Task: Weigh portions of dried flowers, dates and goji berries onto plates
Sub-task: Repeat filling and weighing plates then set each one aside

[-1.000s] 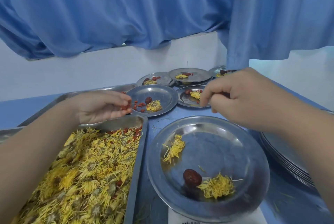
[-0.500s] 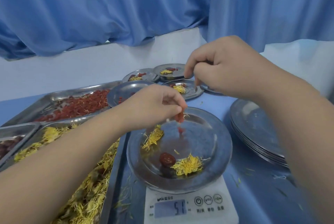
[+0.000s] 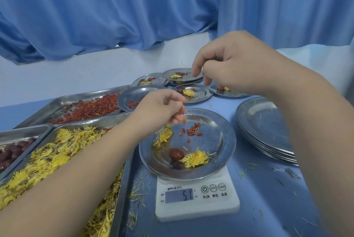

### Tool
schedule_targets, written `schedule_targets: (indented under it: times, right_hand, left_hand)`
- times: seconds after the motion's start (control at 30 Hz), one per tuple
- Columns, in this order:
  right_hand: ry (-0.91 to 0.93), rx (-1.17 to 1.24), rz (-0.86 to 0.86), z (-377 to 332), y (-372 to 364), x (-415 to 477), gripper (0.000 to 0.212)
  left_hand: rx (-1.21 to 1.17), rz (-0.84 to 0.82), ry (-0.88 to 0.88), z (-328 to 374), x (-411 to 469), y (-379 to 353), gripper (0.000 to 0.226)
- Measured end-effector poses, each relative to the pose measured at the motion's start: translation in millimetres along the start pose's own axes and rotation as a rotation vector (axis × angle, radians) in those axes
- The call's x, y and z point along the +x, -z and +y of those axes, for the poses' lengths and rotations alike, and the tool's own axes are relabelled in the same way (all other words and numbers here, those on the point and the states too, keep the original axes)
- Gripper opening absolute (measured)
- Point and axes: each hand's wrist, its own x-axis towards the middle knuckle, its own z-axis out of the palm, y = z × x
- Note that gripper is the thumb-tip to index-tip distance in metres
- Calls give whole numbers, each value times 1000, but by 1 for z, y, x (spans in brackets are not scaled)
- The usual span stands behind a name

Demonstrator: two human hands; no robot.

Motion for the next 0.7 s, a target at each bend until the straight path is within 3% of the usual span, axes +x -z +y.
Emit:
schedule_targets:
  times: [0.17,0.47,0.7]
  right_hand:
    - [29,-10,-26,-4,0,-23,29]
    - [-55,-136,-120,29,-23,-87,30]
    - [-37,-48,-38,38,-33,-102,28]
  left_hand:
    - [83,41,-31,-5,0,-7,7]
    - [50,-47,9,-11,-6,-10,31]
    - [-419,-19,136,-4,-7,-22,26]
